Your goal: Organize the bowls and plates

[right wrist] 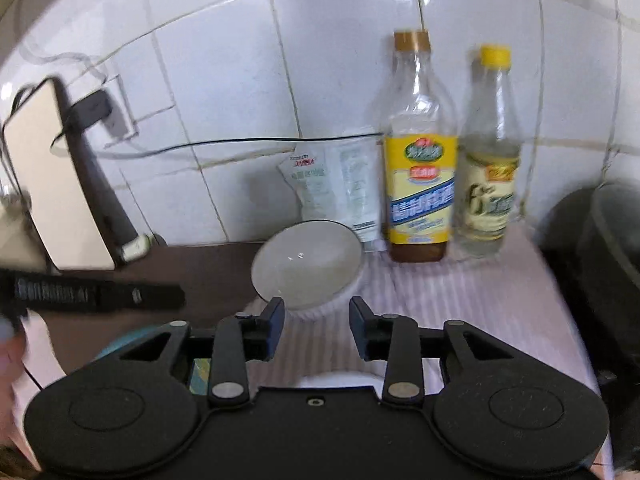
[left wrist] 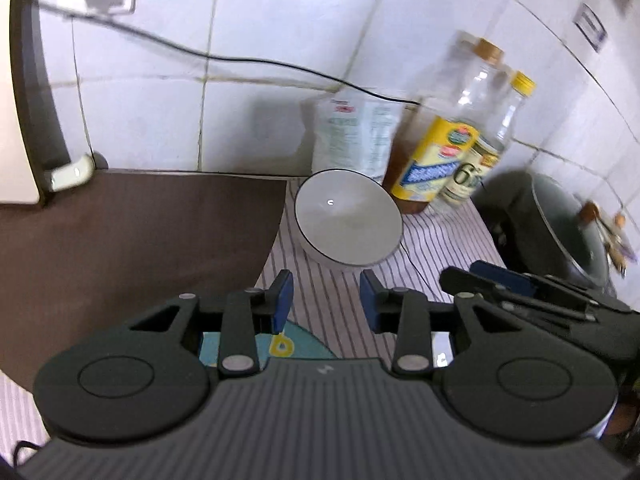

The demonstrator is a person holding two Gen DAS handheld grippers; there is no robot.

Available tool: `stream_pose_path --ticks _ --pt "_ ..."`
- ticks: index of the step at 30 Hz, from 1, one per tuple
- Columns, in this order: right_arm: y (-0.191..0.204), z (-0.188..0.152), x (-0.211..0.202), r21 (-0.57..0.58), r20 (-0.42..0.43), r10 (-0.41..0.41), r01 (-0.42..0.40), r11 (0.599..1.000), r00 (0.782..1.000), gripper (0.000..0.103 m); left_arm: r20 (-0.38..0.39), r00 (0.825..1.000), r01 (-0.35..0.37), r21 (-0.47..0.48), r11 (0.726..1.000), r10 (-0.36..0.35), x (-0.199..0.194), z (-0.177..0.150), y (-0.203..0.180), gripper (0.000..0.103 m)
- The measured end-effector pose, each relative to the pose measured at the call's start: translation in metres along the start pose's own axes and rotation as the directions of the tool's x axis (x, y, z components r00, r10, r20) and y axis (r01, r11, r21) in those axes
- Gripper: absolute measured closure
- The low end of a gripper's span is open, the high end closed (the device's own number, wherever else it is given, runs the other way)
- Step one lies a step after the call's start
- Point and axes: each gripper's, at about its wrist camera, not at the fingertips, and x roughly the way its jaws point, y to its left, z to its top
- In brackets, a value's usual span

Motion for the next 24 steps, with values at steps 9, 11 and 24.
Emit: stream_pose_path --ticks 9,11,24 --pt "-0.039 0.022 0.062 0.278 -0.182 0.055 -0.002 0.961 0.982 0.054 0.037 0.999 0.013 -0.053 0.998 -0.011 0.055 0.03 0.02 0.061" --pt "-0.043 0.024 0.075 0.29 -0.196 0.049 0.01 0.957 0.979 0.054 0.023 1.0 0.007 -0.062 0.998 -0.006 0.07 0.036 0.022 0.054" --pt "-0.055 0.03 0.127 0.283 -0.226 -0.024 0.089 0.955 0.974 0.055 -0.106 0.991 -0.089 -0.039 0.995 0.084 0.138 0.045 0.026 0.045"
